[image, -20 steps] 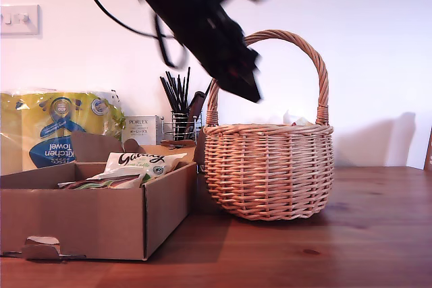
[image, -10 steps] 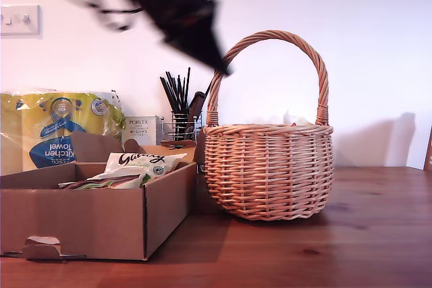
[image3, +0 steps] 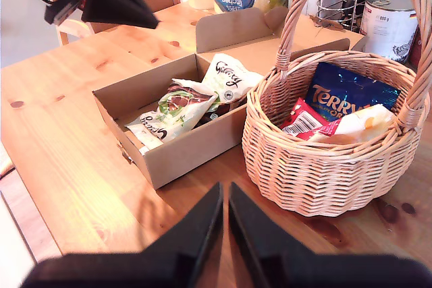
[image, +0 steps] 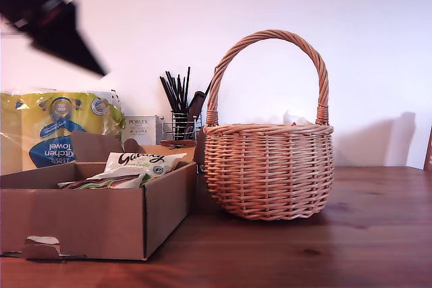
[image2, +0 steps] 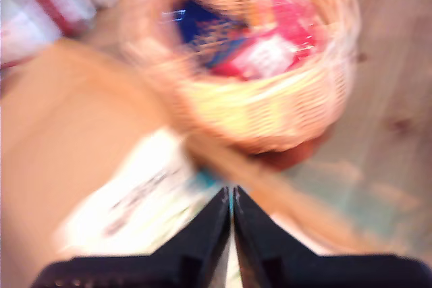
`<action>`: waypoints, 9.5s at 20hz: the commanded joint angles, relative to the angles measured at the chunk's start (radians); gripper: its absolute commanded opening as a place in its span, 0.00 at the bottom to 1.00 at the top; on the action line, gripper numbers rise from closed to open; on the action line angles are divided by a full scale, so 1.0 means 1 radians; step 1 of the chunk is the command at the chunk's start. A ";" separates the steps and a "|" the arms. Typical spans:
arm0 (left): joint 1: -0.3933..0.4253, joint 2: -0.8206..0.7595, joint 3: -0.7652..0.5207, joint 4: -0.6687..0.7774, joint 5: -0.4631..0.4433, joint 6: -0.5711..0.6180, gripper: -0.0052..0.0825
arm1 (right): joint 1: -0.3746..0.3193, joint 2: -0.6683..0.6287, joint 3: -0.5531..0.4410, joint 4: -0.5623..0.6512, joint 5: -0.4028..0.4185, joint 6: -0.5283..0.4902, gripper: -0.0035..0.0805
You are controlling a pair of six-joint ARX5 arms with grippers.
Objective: Move the bags of Easter eggs from the cardboard box on the left into the woven basket on the right side.
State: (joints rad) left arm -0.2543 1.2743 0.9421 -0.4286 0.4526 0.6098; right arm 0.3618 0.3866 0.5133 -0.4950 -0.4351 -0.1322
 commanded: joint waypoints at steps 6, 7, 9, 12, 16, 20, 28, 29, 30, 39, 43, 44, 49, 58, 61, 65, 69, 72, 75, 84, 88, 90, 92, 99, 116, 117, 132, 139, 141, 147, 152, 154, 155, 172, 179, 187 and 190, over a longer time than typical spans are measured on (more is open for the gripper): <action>0.044 0.016 -0.009 -0.028 0.014 0.215 0.04 | 0.005 0.010 0.005 0.014 -0.057 -0.003 0.03; 0.044 0.016 -0.009 -0.042 0.014 0.222 0.04 | 0.005 0.012 0.005 0.014 -0.087 -0.003 0.03; 0.044 0.016 -0.009 -0.065 0.014 0.236 0.04 | 0.005 0.021 0.005 0.003 -0.127 0.007 0.03; 0.044 0.016 -0.009 -0.074 0.010 0.236 0.04 | 0.016 0.037 0.005 0.028 -0.183 0.054 0.03; 0.044 0.016 -0.009 -0.084 -0.003 0.237 0.04 | 0.032 0.042 0.005 0.034 -0.183 0.053 0.03; 0.044 0.016 -0.009 -0.149 -0.017 0.259 0.04 | 0.048 0.042 0.005 0.034 -0.184 0.053 0.03; 0.037 0.029 -0.002 -0.217 -0.162 0.148 0.64 | 0.051 0.042 0.005 0.033 -0.184 0.053 0.03; 0.033 0.036 0.007 -0.237 -0.193 0.164 0.62 | 0.051 0.042 0.005 0.034 -0.184 0.053 0.03; 0.032 0.044 0.015 -0.247 -0.198 0.179 0.58 | 0.051 0.042 0.005 0.034 -0.184 0.053 0.03; 0.034 0.291 0.188 -0.256 -0.187 0.258 0.57 | 0.051 0.042 0.005 0.032 -0.183 0.053 0.03; 0.023 0.430 0.295 -0.263 -0.181 0.276 0.57 | 0.050 0.043 0.005 0.032 -0.183 0.052 0.03; 0.020 0.458 0.322 -0.275 -0.182 0.292 0.57 | 0.050 0.043 0.005 0.032 -0.183 0.052 0.03; 0.019 0.591 0.436 -0.332 -0.184 0.316 0.57 | 0.050 0.043 0.005 0.030 -0.183 0.045 0.03; 0.023 0.735 0.448 -0.380 -0.185 0.315 0.56 | 0.050 0.043 0.005 0.026 -0.183 0.045 0.03; 0.023 0.736 0.448 -0.425 -0.181 0.312 0.50 | 0.050 0.042 0.005 0.026 -0.183 0.032 0.03; 0.023 0.736 0.448 -0.483 -0.180 0.303 0.34 | 0.050 0.042 0.005 0.026 -0.183 0.026 0.03; 0.022 0.736 0.451 -0.493 -0.205 0.272 0.11 | 0.050 0.042 0.005 0.026 -0.183 0.026 0.03; 0.022 0.735 0.488 -0.555 -0.211 0.272 0.03 | 0.050 0.042 0.005 0.027 -0.183 0.026 0.03; 0.022 0.734 0.568 -0.652 -0.210 0.272 0.03 | 0.050 0.042 0.005 0.030 -0.183 0.026 0.03; -0.019 0.734 0.804 -0.858 -0.199 0.200 0.03 | 0.050 0.042 0.005 0.031 -0.183 0.026 0.03; -0.048 0.703 0.835 -0.927 -0.200 0.142 0.03 | 0.050 0.042 0.005 0.032 -0.183 0.026 0.03; -0.061 0.674 0.835 -0.927 -0.192 0.119 0.03 | 0.050 0.042 0.005 0.031 -0.183 0.026 0.03; -0.071 0.637 0.838 -0.926 -0.167 0.119 0.03 | 0.050 0.042 0.005 0.032 -0.183 0.026 0.03; -0.078 0.482 0.887 -0.887 -0.033 0.108 0.03 | 0.050 0.042 0.005 0.032 -0.183 0.026 0.03; -0.393 0.613 0.889 -0.278 -0.216 -0.002 0.03 | 0.050 0.042 0.005 0.033 -0.174 0.026 0.03; -0.404 0.631 0.889 -0.251 -0.245 -0.004 0.03 | 0.050 0.042 0.005 0.033 -0.169 0.026 0.03; -0.504 0.814 0.889 -0.165 -0.507 -0.024 0.03 | 0.050 0.042 0.005 0.026 -0.157 0.026 0.03; -0.504 0.796 0.891 -0.328 -0.345 -0.059 0.09 | 0.050 0.042 0.005 0.026 -0.157 0.026 0.03; -0.504 0.786 0.891 -0.336 -0.272 -0.082 0.12 | 0.050 0.042 0.005 0.026 -0.157 0.026 0.03; -0.504 0.784 0.900 -0.413 -0.160 -0.124 0.47 | 0.050 0.042 0.005 0.026 -0.157 0.026 0.03; -0.496 0.784 1.012 -0.558 -0.084 -0.143 0.47 | 0.050 0.042 0.005 0.025 -0.157 0.026 0.03; -0.490 0.784 1.082 -0.589 -0.068 -0.156 0.46 | 0.050 0.042 0.005 0.024 -0.157 0.026 0.03; -0.489 0.784 1.120 -0.613 -0.068 -0.166 0.44 | 0.050 0.042 0.005 0.023 -0.157 0.026 0.03; -0.275 0.481 0.853 -0.493 -0.095 -0.249 0.04 | 0.050 0.042 0.005 0.018 -0.095 -0.001 0.03; -0.092 0.180 0.160 0.109 -0.069 -0.274 0.04 | 0.050 0.043 0.005 0.011 -0.058 -0.001 0.03; -0.028 0.175 -0.072 0.309 -0.015 -0.270 0.50 | 0.050 0.053 0.005 0.008 -0.024 -0.003 0.03; -0.079 0.208 -0.072 0.402 -0.143 -0.243 0.92 | 0.050 0.074 0.005 0.011 -0.026 -0.003 0.03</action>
State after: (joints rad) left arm -0.3168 1.4548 0.8703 -0.0498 0.3393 0.3538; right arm 0.4084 0.4534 0.5133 -0.4900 -0.4606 -0.1322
